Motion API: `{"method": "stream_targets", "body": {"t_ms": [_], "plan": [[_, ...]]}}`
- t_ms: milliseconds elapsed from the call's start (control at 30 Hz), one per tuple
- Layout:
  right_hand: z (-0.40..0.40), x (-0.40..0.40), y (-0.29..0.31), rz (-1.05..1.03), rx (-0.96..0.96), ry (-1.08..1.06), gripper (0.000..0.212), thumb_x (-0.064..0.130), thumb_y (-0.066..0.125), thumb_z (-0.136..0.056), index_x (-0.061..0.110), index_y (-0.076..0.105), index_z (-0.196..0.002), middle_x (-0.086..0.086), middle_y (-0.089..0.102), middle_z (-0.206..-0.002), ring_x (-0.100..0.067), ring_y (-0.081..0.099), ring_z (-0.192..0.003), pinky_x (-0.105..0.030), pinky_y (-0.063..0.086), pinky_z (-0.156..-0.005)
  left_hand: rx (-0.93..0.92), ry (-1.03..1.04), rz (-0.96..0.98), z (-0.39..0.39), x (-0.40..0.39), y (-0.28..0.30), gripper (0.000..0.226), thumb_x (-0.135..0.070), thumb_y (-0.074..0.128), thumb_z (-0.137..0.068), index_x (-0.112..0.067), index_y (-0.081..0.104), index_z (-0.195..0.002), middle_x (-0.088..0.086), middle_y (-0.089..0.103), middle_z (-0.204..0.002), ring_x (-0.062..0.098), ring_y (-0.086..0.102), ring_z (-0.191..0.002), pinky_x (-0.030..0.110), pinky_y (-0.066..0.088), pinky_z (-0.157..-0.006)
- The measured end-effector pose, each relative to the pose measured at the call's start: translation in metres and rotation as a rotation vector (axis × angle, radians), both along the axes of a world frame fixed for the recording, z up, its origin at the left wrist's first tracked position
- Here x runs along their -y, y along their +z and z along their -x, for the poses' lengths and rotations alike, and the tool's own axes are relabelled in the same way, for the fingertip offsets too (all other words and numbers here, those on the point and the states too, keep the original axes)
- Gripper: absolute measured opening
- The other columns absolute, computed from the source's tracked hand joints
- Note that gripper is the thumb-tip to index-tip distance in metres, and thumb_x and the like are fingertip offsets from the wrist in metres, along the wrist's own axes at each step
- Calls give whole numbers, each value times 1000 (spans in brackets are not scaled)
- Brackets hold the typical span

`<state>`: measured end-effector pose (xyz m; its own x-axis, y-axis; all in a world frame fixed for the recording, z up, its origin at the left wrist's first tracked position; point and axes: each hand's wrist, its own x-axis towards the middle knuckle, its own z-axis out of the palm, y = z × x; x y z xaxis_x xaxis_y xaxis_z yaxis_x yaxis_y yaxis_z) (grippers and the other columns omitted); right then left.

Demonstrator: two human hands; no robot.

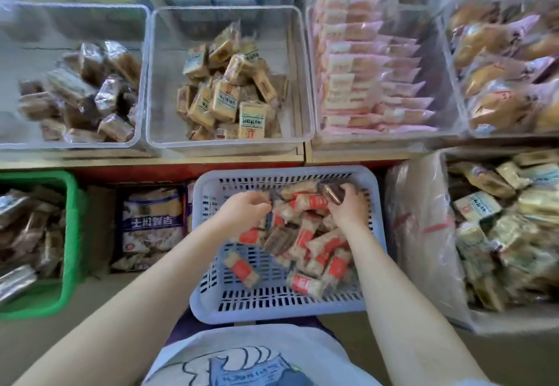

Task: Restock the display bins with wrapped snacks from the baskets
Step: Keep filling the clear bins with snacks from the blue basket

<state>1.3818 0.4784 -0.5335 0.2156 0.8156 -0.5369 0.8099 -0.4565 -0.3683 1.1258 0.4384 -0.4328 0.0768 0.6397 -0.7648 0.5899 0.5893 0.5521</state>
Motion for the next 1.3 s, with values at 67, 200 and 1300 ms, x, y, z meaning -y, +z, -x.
{"method": "stream_targets", "body": {"t_ms": [67,200,1300], "plan": [[2,5,13,41,-158,-84,31,49,65,-90,30,57,-113,1,66,-107,-24,66,-94,-43,56,-84,-3,45,-22,-12,-4,1,31,-31,50,-102,-22,62,-129,0,67,-119,15,65,-100,30,49,-80],[21,24,61,229,-767,-448,26,35,54,-99,16,67,-112,-8,70,-106,-24,65,-96,-40,50,-89,61,173,-57,-24,-8,7,35,-36,59,-98,-29,58,-132,-7,62,-125,13,61,-107,30,51,-85],[527,-115,129,-388,-132,883,46,37,51,-100,15,53,-140,-11,51,-142,-31,43,-135,-40,38,-108,-626,-23,-611,263,52,6,99,-45,53,-88,-18,-9,-160,8,-20,-166,27,-28,-150,48,0,-125]]}}
